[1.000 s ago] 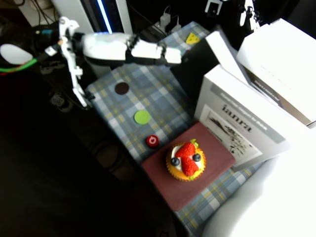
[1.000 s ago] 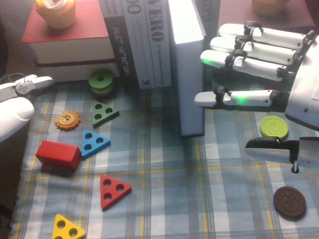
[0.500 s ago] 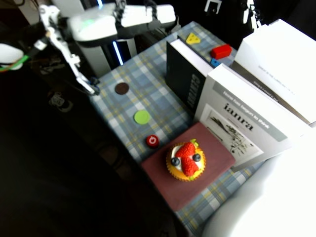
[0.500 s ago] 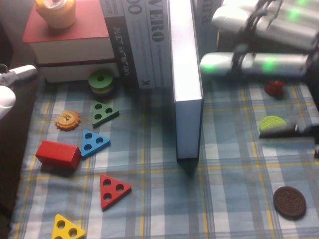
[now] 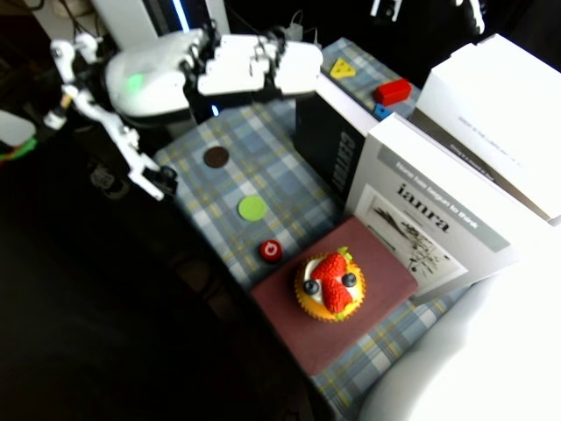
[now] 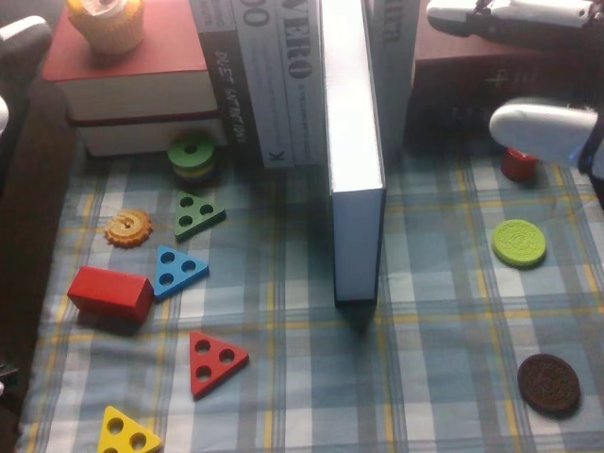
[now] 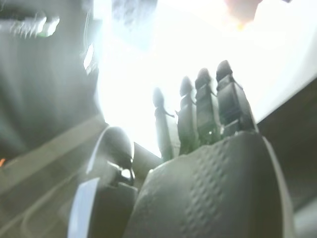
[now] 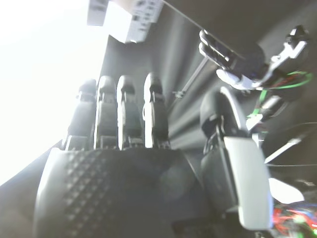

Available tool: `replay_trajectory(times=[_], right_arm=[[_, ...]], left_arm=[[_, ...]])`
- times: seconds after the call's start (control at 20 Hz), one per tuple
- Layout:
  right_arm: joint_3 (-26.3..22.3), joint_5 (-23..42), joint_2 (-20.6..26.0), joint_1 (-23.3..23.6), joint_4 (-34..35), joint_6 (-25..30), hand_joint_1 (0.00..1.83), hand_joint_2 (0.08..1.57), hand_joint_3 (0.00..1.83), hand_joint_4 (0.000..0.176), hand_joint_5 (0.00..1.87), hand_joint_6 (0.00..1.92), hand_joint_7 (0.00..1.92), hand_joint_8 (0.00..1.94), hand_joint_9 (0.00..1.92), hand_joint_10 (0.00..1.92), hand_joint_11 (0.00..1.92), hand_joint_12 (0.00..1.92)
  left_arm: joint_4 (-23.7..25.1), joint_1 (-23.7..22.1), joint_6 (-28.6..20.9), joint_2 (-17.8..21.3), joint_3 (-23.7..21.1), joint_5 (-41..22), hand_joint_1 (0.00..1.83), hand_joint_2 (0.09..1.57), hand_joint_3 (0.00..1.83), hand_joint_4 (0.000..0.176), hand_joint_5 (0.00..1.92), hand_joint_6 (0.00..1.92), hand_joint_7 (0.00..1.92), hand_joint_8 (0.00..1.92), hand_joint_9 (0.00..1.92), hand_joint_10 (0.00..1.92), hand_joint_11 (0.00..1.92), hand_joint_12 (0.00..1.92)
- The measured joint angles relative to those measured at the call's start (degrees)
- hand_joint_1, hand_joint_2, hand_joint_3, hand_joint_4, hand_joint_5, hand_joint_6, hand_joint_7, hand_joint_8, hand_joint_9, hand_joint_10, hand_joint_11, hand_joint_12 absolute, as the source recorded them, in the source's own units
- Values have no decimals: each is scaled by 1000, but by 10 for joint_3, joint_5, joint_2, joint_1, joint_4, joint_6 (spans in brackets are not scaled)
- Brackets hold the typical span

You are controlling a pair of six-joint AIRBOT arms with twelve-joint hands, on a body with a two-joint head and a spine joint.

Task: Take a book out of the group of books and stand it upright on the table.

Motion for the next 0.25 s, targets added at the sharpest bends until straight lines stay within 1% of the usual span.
replay_trajectory(times=[0.05,0.1,0.15,0.2,0.25], right_arm=[[13,5,-6,-4,1,30,58,1369,13,112,221,0,100,0,2,0,0,0],[26,8,-12,-4,2,57,91,1342,0,114,230,5,106,3,0,0,0,0],[41,14,-19,-7,5,85,85,1343,0,113,224,2,96,1,0,0,0,0],[56,21,-30,-7,10,108,9,1364,7,114,182,4,100,7,0,0,0,0],[65,21,-37,-7,12,116,9,1364,7,114,182,4,100,7,0,0,0,0]], left_arm=[[3,-4,-2,0,1,1,214,1408,0,41,279,0,263,0,186,0,19,37],[6,-7,-5,0,2,1,182,1388,0,53,233,0,252,0,185,0,8,33],[8,-14,-10,-1,7,3,190,1367,0,65,223,0,262,3,221,10,39,46],[8,-22,-17,-1,12,-1,111,1283,0,46,187,0,305,7,308,13,109,85],[9,-24,-19,-1,15,-2,111,1283,0,46,187,0,305,7,308,13,109,85]])
